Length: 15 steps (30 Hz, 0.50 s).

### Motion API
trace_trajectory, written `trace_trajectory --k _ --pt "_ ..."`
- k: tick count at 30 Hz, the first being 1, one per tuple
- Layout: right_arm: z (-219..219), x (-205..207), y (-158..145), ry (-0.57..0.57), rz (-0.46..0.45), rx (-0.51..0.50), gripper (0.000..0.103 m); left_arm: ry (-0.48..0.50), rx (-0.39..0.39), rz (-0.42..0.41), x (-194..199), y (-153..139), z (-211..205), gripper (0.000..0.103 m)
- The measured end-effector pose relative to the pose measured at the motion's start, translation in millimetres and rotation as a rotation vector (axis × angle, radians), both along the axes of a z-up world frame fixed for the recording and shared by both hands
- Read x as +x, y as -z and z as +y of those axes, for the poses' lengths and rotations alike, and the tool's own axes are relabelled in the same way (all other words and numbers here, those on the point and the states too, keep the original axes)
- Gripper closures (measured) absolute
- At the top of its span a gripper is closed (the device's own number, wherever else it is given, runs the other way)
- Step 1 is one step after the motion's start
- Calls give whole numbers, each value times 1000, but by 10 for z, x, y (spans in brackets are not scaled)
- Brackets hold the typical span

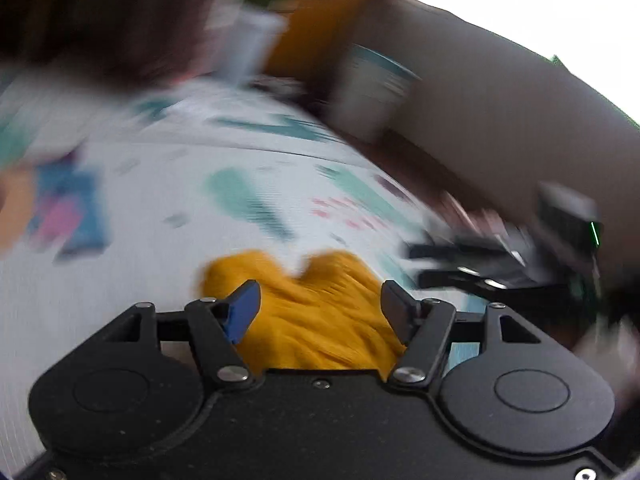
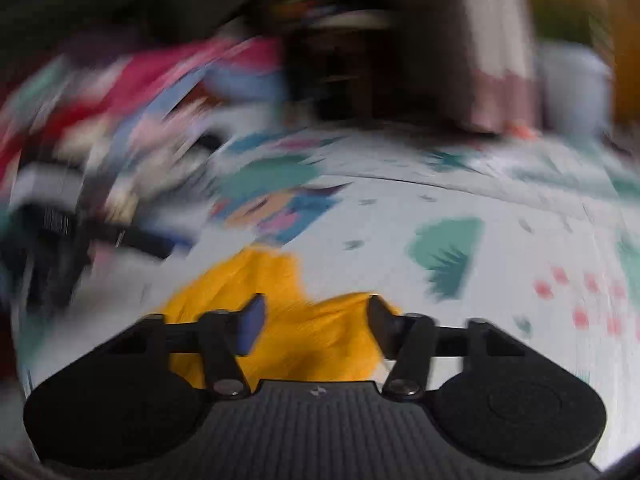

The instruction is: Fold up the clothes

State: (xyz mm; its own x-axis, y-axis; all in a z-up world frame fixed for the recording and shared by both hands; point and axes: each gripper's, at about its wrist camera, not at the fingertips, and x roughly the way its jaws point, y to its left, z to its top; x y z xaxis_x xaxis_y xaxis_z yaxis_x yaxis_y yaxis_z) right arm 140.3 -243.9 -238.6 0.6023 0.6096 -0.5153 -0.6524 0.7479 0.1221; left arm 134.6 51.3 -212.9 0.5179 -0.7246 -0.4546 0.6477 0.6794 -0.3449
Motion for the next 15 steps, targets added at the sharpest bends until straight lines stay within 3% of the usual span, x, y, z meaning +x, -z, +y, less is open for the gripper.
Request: trace_trajectory --k 1,3,6,8,11,15 --pt "103 -71 34 -48 -31 -56 60 43 40 -22 -56 63 -97 37" --pt "178 -163 170 -80 -37 -100 60 54 84 14 -73 254 -227 37" --pt "207 -107 396 -80 50 -118 59 87 213 9 -95 497 -361 37" --pt "176 -121 541 -81 39 -102 59 82 194 30 -47 563 -336 35" --pt "205 -186 532 -94 -7 -137 58 108 229 -15 -50 608 -346 35" --pt "239 -186 373 -76 -37 -155 59 98 227 16 -87 337 -334 35"
